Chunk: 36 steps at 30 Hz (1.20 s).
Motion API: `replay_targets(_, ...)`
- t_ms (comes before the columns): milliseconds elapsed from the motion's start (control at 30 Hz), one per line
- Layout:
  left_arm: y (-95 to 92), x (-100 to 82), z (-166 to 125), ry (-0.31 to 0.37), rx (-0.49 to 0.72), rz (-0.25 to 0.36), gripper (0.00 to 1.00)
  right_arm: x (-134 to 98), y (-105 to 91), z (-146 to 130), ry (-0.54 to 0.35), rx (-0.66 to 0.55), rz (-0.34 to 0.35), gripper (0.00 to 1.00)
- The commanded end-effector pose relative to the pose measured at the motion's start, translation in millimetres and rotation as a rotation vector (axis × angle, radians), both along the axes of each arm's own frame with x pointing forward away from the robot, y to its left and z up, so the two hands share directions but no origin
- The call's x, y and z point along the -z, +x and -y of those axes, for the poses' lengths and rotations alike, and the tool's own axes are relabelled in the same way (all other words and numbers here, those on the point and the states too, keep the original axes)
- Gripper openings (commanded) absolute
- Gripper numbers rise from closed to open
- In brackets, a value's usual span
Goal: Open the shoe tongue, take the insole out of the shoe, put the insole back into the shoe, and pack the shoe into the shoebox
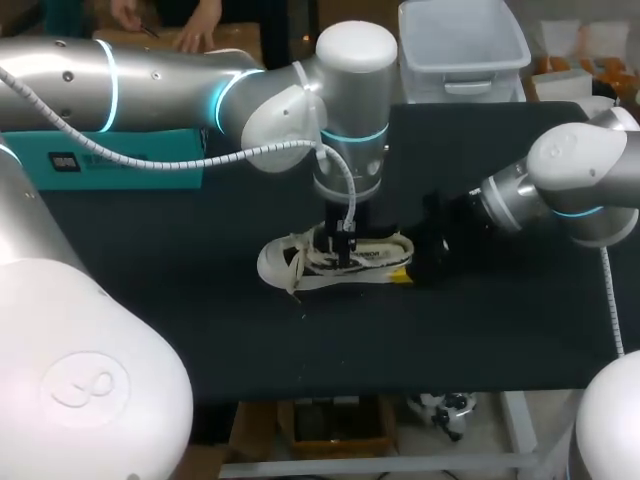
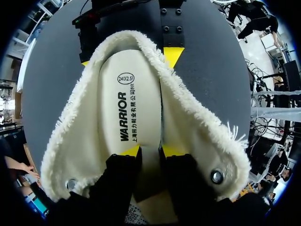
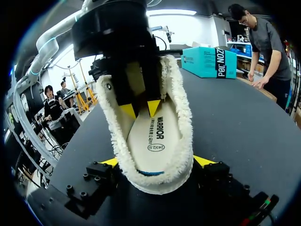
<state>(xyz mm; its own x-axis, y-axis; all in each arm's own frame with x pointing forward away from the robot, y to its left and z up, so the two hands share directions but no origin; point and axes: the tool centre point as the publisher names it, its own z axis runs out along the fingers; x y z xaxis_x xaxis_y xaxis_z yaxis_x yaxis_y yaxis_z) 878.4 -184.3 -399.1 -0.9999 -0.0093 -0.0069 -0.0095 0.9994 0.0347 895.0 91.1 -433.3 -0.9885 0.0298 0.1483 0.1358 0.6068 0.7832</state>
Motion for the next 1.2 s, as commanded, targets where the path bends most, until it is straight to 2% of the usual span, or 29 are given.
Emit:
replay_targets(33, 11.5, 59.7, 3, 0.01, -0.005, 0.005, 0.29, 9, -0.3, 2, 0.002, 0.0, -0.001, 0.0)
replay_targets(300, 22.6, 81.7, 1, 0.011, 0.022, 0.003, 0.29, 9, -0.3, 2, 0.002, 0.0, -0.001, 0.0)
replay_targets(567, 20.6, 97.6, -1, 0.032, 0.043, 0.069, 0.31, 9, -0.3, 2, 0.002, 0.0, -0.001, 0.0)
replay_targets(667, 24.9, 99.0, -1, 0.033, 0.032, 0.094, 0.15, 9, -0.3, 2, 0.002, 0.0, -0.001, 0.0)
replay_targets(700, 26.9, 99.1, -1, 0.034, 0.026, 0.106, 0.15, 9, -0.3, 2, 0.002, 0.0, -0.001, 0.0)
replay_targets(767, 29.1, 99.2, -1, 0.038, 0.017, 0.121, 0.16, 9, -0.3, 2, 0.002, 0.0, -0.001, 0.0)
replay_targets(800, 32.3, 99.2, 0, 0.039, 0.009, 0.139, 0.21, 9, -0.3, 2, 0.002, 0.0, -0.001, 0.0)
replay_targets(867, 38.2, 99.5, 2, 0.038, 0.005, 0.149, 0.23, 9, -0.3, 2, 0.002, 0.0, -0.001, 0.0)
replay_targets(1100, 58.7, 102.0, 7, 0.036, 0.001, 0.19, 0.23, 9, -0.3, 2, 0.002, 0.0, -0.001, 0.0)
replay_targets(1133, 61.3, 101.6, 7, 0.035, 0.003, 0.196, 0.22, 9, -0.3, 2, 0.002, 0.0, -0.001, 0.0)
replay_targets(1200, 66.0, 100.1, 7, 0.036, 0.003, 0.21, 0.04, 9, -0.3, 2, 0.002, 0.0, -0.001, 0.0)
